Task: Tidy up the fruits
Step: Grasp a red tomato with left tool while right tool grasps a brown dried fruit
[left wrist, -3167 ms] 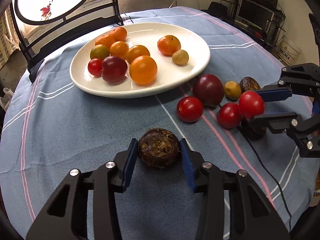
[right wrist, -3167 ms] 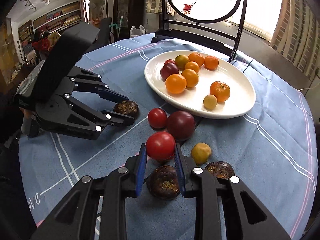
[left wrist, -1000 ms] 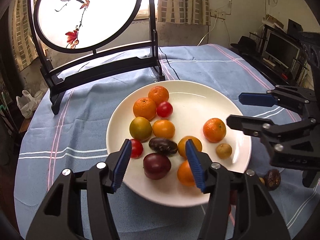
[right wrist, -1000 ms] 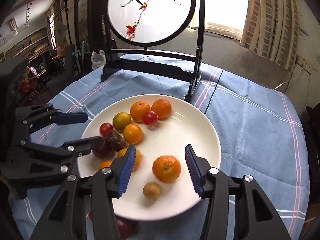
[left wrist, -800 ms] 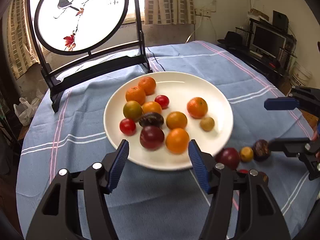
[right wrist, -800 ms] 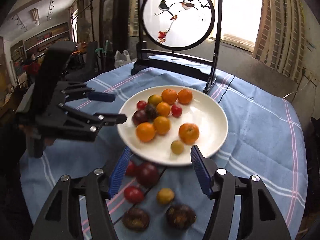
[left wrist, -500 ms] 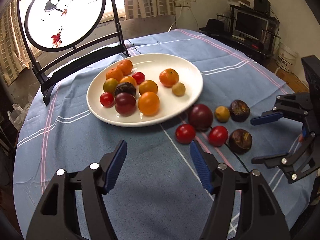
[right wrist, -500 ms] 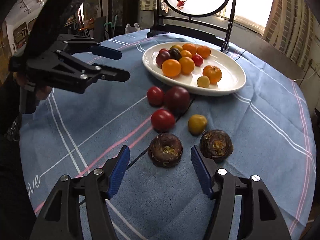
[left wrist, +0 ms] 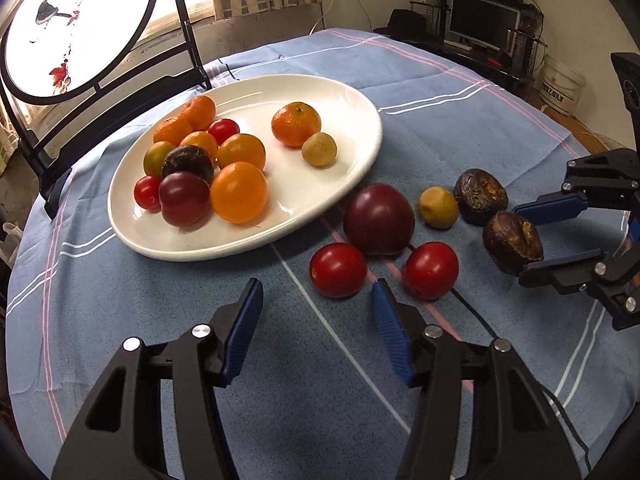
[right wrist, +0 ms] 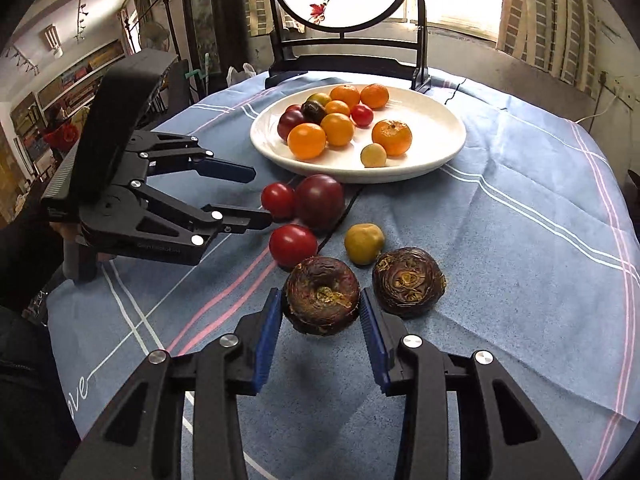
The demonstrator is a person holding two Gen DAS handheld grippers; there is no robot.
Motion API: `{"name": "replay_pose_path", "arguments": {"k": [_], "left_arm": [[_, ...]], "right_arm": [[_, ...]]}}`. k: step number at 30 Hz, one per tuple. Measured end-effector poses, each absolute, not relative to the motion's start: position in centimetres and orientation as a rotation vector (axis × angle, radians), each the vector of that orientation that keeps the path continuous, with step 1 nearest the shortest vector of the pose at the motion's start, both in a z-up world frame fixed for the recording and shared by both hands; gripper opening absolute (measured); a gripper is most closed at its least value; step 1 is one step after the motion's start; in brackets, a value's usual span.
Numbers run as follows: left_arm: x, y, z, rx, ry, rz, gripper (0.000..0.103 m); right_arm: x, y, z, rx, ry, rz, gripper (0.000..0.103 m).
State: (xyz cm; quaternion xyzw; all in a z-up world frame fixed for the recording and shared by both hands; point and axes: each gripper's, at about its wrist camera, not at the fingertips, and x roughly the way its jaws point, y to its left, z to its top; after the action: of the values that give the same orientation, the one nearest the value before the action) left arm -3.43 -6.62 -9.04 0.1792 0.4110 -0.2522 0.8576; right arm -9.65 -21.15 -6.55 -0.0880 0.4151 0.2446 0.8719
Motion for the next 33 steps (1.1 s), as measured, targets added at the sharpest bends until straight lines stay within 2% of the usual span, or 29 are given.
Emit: {"name": "replay_pose_path", "arguments": {"k": [6,10,16,25,33], "left_arm": [[-2.7,-7.7,-9.4,0.385,0.862,-0.537,0.055],[-2.3,-8.1,-9.6,0.383,0.879,-0.546,0.031],[-3.4,-7.8,-9.2,0.390,0.857,-0.535,0.030],[-5.3,-6.1,-5.1,0.355,0.755,-0.435,0.030],[-6.1,-5.3,-4.8,0.341,0.760,-0.400,0.030]], "right_arm": [[-9.2,-20.9,-7.1,-0.153,0.867,0.534,0.040],[-9.1,-20.9,-7.2,-0.138,0.869,0.539,0.040],[-9.2,-21.3,-7.0,-0.131,0.864,0.529,0.040],[-9.8,-20.7,-6.1,-0.145,0.838,0.535,0.040],[-10.6,-19.3,-5.9,-0.164,0.841,0.557,0.040]]}}
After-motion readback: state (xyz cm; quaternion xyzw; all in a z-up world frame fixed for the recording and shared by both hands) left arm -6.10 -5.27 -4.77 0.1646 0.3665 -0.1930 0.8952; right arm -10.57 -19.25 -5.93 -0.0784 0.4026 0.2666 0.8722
